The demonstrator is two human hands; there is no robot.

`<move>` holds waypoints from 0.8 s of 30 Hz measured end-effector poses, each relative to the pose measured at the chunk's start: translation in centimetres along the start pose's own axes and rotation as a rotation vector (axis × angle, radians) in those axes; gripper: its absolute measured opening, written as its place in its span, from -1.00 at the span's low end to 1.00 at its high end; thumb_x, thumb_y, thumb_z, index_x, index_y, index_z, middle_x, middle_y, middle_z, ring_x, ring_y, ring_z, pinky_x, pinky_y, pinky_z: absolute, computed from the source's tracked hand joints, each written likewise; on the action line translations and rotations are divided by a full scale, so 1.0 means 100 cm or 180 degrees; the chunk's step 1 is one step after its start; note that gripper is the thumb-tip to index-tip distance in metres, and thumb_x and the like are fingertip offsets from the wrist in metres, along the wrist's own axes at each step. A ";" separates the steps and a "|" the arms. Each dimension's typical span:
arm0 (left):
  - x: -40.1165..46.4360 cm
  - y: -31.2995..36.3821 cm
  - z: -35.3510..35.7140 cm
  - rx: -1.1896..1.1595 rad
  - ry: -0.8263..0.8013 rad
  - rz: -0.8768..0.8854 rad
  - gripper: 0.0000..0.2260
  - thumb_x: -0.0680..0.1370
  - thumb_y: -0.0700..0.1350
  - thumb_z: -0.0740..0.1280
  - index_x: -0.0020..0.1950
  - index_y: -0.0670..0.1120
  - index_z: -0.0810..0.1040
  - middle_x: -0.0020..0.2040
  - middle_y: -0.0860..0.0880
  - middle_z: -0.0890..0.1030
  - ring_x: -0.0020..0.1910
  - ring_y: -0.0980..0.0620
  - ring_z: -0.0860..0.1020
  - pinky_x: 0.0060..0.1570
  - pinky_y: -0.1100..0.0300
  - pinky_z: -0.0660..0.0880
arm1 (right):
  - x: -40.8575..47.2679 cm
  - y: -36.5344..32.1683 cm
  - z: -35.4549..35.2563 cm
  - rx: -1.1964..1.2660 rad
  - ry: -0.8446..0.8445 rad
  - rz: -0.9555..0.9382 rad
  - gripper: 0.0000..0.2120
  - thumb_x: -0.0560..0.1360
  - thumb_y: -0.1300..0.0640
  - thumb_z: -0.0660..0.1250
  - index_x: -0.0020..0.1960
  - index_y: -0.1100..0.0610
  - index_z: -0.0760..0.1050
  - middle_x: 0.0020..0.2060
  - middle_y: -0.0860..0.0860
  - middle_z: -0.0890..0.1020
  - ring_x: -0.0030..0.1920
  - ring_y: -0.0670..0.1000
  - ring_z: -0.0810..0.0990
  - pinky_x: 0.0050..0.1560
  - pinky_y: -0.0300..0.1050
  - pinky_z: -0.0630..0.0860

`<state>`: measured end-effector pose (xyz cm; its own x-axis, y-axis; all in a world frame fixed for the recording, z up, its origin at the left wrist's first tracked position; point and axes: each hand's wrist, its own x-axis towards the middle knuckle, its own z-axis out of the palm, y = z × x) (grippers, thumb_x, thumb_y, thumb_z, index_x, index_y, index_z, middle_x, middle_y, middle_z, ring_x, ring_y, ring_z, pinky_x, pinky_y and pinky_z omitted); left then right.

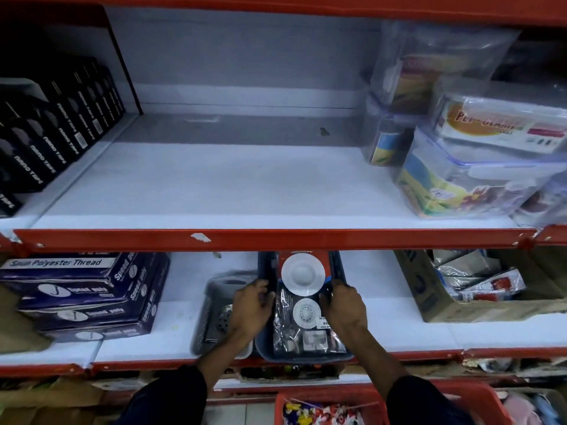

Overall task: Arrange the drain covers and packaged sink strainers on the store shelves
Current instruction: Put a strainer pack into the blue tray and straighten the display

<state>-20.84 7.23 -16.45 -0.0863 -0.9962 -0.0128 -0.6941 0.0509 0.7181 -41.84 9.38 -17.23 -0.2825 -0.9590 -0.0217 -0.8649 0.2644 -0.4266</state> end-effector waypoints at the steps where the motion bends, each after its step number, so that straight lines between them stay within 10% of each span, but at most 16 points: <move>1: -0.005 -0.007 -0.012 0.0047 0.0167 0.0150 -0.88 0.54 -0.21 0.38 0.05 -0.08 0.66 -0.15 0.05 0.71 -0.26 0.24 0.61 -0.14 0.42 0.54 | -0.005 -0.009 0.000 0.0056 0.0048 -0.0319 -0.66 0.54 0.07 0.29 0.30 0.10 0.49 0.08 0.11 0.69 0.03 0.16 0.67 0.00 0.01 0.62; 6: -0.014 -0.061 -0.052 0.0749 -0.0262 -0.0069 -0.75 0.51 -0.28 0.30 0.10 -0.04 0.64 -0.06 0.02 0.71 -0.13 0.05 0.68 -0.13 0.34 0.52 | -0.028 -0.066 0.037 -0.0179 -0.0477 -0.2111 -0.56 0.54 0.17 0.21 0.41 0.16 0.43 0.39 0.11 0.51 0.48 0.13 0.34 0.53 0.14 0.21; 13: -0.034 -0.109 -0.060 0.1118 -0.1148 0.0178 -0.85 0.54 -0.22 0.27 -0.04 -0.03 0.62 -0.08 -0.04 0.66 -0.20 0.24 0.67 -0.16 0.44 0.50 | -0.043 -0.112 0.108 -0.1338 -0.1112 -0.2600 -0.56 0.47 0.08 0.30 0.32 0.17 0.54 0.39 0.17 0.50 0.56 0.20 0.14 0.45 0.14 -0.52; 17: -0.024 -0.163 -0.033 0.1499 -0.1208 0.0469 -0.74 0.15 -0.21 0.58 -0.23 -0.01 0.65 -0.31 -0.02 0.67 -0.40 0.07 0.66 -0.42 0.33 0.54 | -0.046 -0.117 0.102 -0.1582 -0.1187 -0.2645 -0.61 0.44 0.05 0.29 0.22 0.13 0.62 0.26 0.13 0.62 0.53 0.16 0.21 0.51 0.24 -0.36; 21: -0.028 -0.130 -0.048 0.1805 -0.1492 0.0702 -0.74 0.57 -0.24 0.24 0.23 -0.19 0.57 0.22 -0.25 0.59 0.18 -0.17 0.59 0.18 0.08 0.52 | -0.051 -0.118 0.092 -0.1374 -0.1128 -0.2760 -0.64 0.41 0.08 0.31 0.16 0.12 0.65 0.15 0.14 0.69 0.48 0.18 0.33 0.51 0.28 -0.24; 24: -0.028 -0.123 -0.050 0.1912 -0.1602 0.0590 -0.69 0.62 -0.21 0.16 0.34 -0.15 0.49 0.34 -0.23 0.51 0.29 -0.19 0.51 0.27 0.03 0.46 | -0.053 -0.117 0.090 -0.1431 -0.1111 -0.2806 -0.56 0.44 0.02 0.20 0.27 0.07 0.58 0.22 0.12 0.65 0.48 0.20 0.33 0.53 0.34 -0.14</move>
<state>-8.53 9.03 -21.73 -0.4501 -0.8237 -0.3450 -0.8903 0.3842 0.2442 -26.46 10.49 -20.23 0.5962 -0.7874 -0.1567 -0.8007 -0.5974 -0.0444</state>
